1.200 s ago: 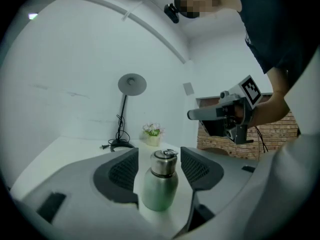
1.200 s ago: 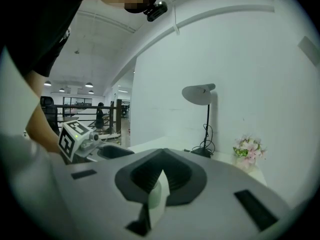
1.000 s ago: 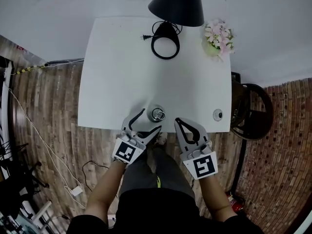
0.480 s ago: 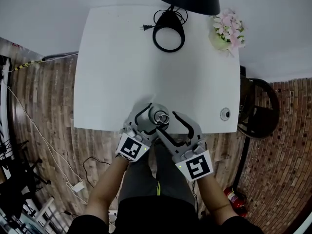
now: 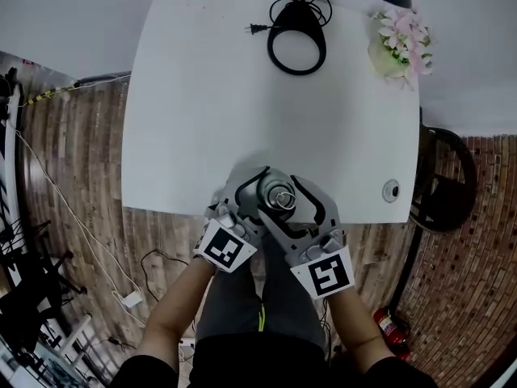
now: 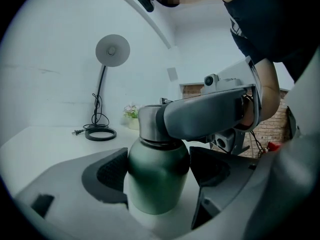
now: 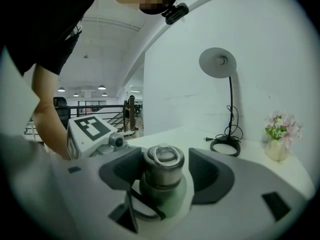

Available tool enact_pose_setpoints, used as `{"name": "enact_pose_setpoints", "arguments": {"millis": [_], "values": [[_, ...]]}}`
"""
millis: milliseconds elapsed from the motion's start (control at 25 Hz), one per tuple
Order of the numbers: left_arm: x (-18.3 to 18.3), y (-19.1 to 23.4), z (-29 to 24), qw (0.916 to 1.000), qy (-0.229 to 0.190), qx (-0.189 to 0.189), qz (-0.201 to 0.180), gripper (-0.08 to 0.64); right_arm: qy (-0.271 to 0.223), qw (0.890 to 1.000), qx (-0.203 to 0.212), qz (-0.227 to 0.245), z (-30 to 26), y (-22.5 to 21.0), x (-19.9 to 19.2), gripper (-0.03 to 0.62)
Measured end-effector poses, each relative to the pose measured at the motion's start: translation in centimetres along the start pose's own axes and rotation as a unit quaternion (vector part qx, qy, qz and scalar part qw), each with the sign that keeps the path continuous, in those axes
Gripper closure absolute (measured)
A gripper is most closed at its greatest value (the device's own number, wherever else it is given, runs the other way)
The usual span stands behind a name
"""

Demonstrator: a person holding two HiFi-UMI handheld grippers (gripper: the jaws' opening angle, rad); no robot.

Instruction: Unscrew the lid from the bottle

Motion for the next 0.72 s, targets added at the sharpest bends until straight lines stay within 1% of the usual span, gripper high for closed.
{"name": "enact_pose_setpoints", "arguments": {"millis": [240,440,520,640,720], "values": [[-0.1,0.2,-0.4,0.9999,-0.005,-0.008,-0.009,0.193,-0.012,1.000,0.010,0.009,-0.8,0.0,-0.6,0.308],[-0.1,0.1,-0.3,0.9999,-0.008,-0.007,-0.006,0.193,-0.014,0.999,0.012,0.029,-1.1,-0.1,-0.6,0.309],[-0.1,0.1,-0.3,0.9999,-0.010,-0.006,-0.005,0.193,-0.016,0.999,0.015,0.037,-1.1,-0.2,-0.6,0.319],[-0.1,0.1,-0.3,0.9999,-0.012,-0.008,-0.006,0.193,-0.021,0.998,0.032,0.048,-1.2,-0.2,-0.6,0.319],[-0.1,0.2,-0.3,0.9999,-0.012,-0.008,-0.008,0.193,-0.023,0.996,0.058,0.058,-1.4,-0.3,-0.5,0.321]]}}
Point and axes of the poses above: the fingertips, and each gripper's own axes: z backward along the fingers, y to its left, x out of its top, the point moved 5 cm from there along z, backward along the fingers, and after that the axes turned 11 degrees about x, right-handed, at the moved point
